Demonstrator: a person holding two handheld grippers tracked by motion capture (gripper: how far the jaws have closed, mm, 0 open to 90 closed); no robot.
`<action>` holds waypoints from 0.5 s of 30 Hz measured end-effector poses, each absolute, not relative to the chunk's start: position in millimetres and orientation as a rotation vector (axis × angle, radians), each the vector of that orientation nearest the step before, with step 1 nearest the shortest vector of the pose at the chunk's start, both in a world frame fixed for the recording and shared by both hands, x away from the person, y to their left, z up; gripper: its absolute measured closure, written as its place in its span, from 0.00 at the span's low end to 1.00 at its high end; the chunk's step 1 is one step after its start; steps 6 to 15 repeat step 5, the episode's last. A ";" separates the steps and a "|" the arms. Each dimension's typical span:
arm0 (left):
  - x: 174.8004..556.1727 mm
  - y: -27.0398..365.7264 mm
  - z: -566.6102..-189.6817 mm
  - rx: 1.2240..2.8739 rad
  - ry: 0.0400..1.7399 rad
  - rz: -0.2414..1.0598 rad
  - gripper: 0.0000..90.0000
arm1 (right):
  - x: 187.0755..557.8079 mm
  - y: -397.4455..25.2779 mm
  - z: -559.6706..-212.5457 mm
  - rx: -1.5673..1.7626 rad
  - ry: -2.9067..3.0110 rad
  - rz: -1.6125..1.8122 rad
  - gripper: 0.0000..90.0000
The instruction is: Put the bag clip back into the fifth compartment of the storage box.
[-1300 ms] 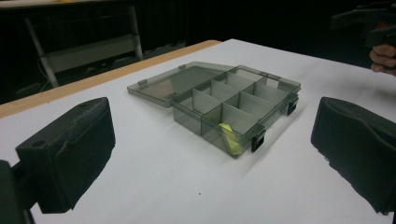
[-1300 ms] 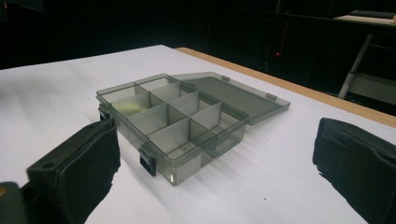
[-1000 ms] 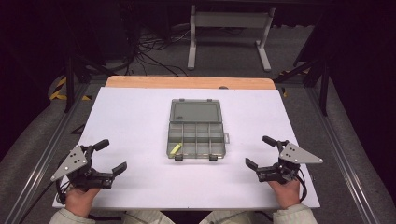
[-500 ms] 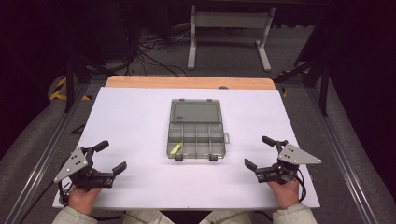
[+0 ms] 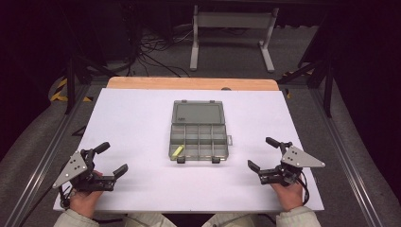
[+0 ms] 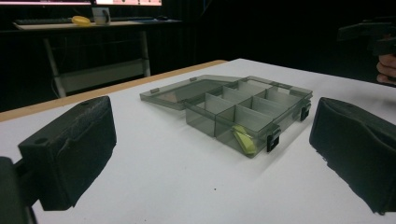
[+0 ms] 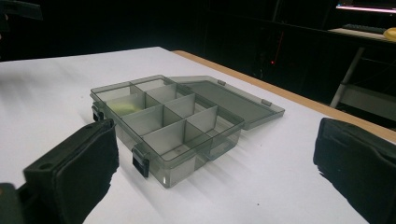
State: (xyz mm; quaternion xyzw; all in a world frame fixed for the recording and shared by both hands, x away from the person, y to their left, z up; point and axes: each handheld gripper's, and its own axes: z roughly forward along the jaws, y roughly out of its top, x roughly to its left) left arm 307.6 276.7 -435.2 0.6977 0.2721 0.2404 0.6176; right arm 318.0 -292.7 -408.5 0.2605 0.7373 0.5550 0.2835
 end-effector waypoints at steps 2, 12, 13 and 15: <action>307.6 277.3 -435.0 1.603 0.630 0.557 0.02 | 318.1 -292.4 -408.6 0.698 1.976 1.486 0.01; 307.5 277.4 -434.8 1.602 0.630 0.562 0.02 | 318.2 -293.0 -408.8 0.700 1.973 1.489 0.01; 307.5 277.4 -434.8 1.602 0.630 0.562 0.02 | 318.2 -293.0 -408.8 0.700 1.973 1.489 0.01; 307.5 277.4 -434.8 1.602 0.630 0.562 0.02 | 318.2 -293.0 -408.8 0.700 1.973 1.489 0.01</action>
